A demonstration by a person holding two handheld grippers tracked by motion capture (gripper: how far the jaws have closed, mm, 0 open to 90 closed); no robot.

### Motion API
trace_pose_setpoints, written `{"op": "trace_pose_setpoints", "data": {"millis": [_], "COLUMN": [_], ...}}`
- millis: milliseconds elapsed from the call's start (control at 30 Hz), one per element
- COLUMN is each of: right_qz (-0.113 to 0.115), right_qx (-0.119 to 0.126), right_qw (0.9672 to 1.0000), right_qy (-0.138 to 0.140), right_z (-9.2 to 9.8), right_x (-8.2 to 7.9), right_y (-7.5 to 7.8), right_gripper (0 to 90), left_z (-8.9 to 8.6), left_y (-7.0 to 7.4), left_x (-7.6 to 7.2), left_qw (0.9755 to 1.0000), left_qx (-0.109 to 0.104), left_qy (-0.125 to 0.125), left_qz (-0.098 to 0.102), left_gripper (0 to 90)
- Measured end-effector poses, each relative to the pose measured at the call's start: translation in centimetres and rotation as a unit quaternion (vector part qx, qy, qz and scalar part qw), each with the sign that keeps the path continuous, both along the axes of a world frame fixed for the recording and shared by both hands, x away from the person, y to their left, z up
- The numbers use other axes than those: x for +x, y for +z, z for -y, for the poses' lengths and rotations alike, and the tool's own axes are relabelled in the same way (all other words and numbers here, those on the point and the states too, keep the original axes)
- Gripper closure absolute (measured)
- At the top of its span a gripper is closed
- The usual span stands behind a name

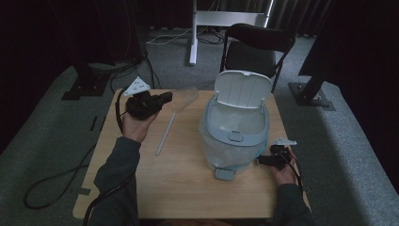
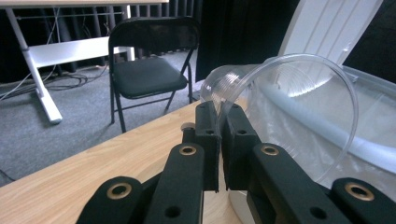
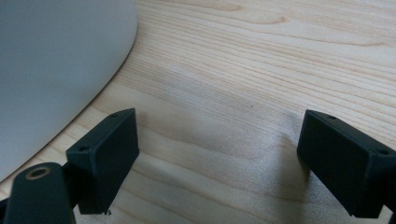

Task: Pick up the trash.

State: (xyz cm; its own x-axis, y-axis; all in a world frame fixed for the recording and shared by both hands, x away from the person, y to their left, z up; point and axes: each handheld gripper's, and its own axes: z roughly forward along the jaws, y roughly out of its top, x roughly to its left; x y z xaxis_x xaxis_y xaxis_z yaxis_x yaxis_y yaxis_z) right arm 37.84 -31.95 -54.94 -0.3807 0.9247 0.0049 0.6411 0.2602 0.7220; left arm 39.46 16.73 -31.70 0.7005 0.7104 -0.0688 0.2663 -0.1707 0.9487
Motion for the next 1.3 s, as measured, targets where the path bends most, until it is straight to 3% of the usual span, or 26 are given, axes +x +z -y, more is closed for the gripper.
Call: {"op": "trace_pose_setpoints", "data": {"millis": [1300], "right_qz": [0.000], "right_qx": [0.000], "right_qw": [1.0000], "right_qy": [0.000], "right_z": [0.0], "right_x": [0.0], "right_y": [0.0], "right_gripper": [11.6], "left_z": [3.8], "left_y": [2.6], "left_x": [-0.6], "left_qw": [0.9979], "left_qx": [-0.007], "left_qy": [-0.058], "left_qz": [0.027], "left_gripper": [86.4]}}
